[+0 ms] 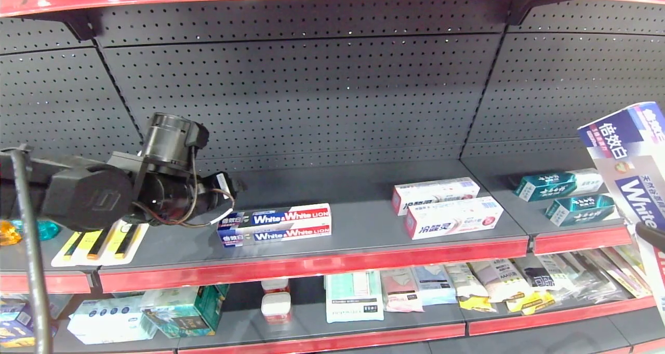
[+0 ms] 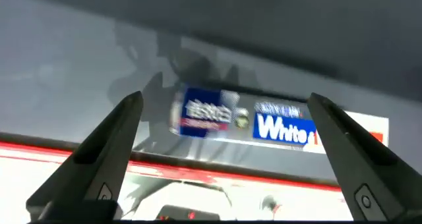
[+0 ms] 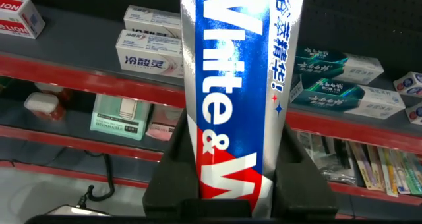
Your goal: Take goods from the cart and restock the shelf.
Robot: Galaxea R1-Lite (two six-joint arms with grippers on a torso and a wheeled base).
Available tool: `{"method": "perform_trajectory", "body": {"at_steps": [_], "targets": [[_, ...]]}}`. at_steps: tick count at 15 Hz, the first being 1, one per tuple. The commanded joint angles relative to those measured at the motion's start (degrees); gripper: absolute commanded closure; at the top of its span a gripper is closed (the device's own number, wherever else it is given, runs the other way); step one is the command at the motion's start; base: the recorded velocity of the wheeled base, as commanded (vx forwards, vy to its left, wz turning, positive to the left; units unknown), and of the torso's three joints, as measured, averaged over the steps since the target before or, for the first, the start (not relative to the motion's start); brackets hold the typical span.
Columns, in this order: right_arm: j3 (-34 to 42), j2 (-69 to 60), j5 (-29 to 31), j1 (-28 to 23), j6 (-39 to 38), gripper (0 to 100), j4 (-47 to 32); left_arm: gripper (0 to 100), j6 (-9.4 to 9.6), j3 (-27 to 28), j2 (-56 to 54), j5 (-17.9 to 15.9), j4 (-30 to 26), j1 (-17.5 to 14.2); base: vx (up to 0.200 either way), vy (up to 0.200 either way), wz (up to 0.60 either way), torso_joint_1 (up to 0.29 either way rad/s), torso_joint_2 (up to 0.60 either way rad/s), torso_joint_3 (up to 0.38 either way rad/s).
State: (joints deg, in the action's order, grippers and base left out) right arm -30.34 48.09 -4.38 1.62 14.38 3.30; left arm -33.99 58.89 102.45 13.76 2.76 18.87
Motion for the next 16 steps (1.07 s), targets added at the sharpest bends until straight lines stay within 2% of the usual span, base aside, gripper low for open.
{"method": "perform_trajectory", "body": {"at_steps": [1, 3, 6, 8, 9, 11, 12, 14, 16], "targets": [[0.1, -0.2, 0.0, 0.0, -0.1, 100, 0.0, 0, 0.06, 1.0, 3.2, -0.1, 0.0, 1.2, 0.0, 0.0, 0.0, 0.0, 0.0, 0.0], [0.1, -0.5, 0.0, 0.0, 0.0, 100, 0.0, 0, 0.41, 2.5, 6.3, -0.7, 0.1, 2.3, 0.0, 0.0, 0.0, 0.0, 0.0, 0.0], [0.2, -0.6, 0.0, 0.0, 0.0, 100, 0.0, 0, 0.59, 4.4, 9.0, -1.2, 0.2, 2.3, 0.0, 0.0, 0.0, 0.0, 0.0, 0.0], [0.5, -1.1, 0.0, 0.0, 0.0, 100, 0.0, 0, 0.59, 6.0, 9.9, -3.0, 0.2, 2.2, 0.0, 0.0, 0.0, 0.0, 0.0, 0.0], [0.8, -1.2, 0.1, 0.0, 0.0, 100, 0.0, 0, 0.68, 7.0, 10.1, -5.5, 0.1, 2.1, 0.0, 0.0, 0.0, 0.0, 0.0, 0.0], [0.8, -1.2, 0.1, 0.0, 0.0, 100, 0.0, 0, 2.08, 7.5, 10.7, -7.2, 0.1, 2.0, 0.0, 0.0, 0.0, 0.0, 0.0, 0.0], [0.9, -1.1, 0.1, 0.0, 0.0, 100, 0.0, 0, 3.93, 7.7, 11.6, -7.7, 0.3, 2.0, 0.0, 0.0, 0.0, 0.0, 0.0, 0.0], [1.3, -1.1, 0.1, 0.0, 0.1, 100, 0.0, 0, 4.54, 8.9, 12.6, -9.5, 0.3, 2.0, 0.0, 0.0, 0.0, 0.0, 0.0, 0.0], [1.9, -1.9, 0.2, 0.0, 0.1, 100, 0.0, 0, 4.81, 13.1, 15.3, -11.1, 0.1, 1.6, 0.0, 0.0, 0.0, 0.0, 0.0, 0.0]]}}
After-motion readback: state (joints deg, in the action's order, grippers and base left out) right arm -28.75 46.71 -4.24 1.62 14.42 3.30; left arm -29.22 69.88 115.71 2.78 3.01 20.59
